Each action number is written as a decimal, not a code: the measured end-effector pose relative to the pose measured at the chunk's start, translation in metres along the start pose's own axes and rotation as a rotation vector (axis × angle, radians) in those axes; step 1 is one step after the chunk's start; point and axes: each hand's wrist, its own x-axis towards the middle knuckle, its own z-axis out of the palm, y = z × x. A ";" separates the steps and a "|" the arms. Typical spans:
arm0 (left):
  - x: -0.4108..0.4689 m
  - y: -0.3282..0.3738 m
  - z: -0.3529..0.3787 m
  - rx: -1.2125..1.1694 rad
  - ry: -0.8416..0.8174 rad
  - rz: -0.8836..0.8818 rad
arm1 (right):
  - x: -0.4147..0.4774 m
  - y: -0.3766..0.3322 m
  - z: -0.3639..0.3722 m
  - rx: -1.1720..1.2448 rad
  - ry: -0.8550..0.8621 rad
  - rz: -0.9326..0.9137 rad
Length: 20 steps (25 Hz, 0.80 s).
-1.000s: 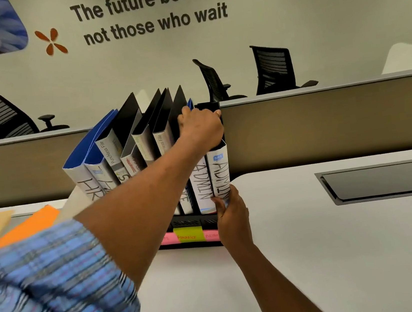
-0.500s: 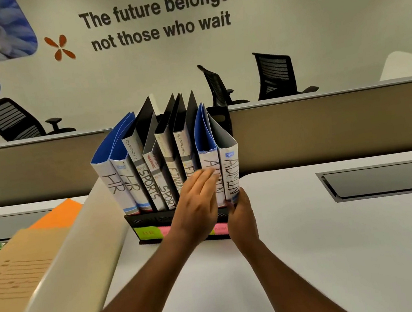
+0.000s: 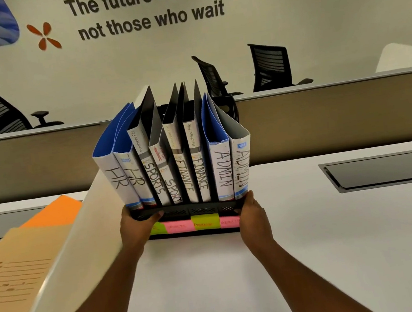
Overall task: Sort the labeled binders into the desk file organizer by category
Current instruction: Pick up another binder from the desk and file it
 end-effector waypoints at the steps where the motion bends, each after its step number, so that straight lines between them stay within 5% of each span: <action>1: 0.002 -0.004 0.002 -0.013 0.023 0.010 | 0.004 0.002 -0.001 -0.015 0.009 0.003; 8: -0.006 -0.012 0.017 0.058 0.201 0.072 | 0.022 0.009 -0.013 -0.100 0.041 -0.037; 20: -0.007 -0.010 0.006 0.173 0.057 0.164 | 0.014 0.001 -0.020 -0.132 0.010 -0.057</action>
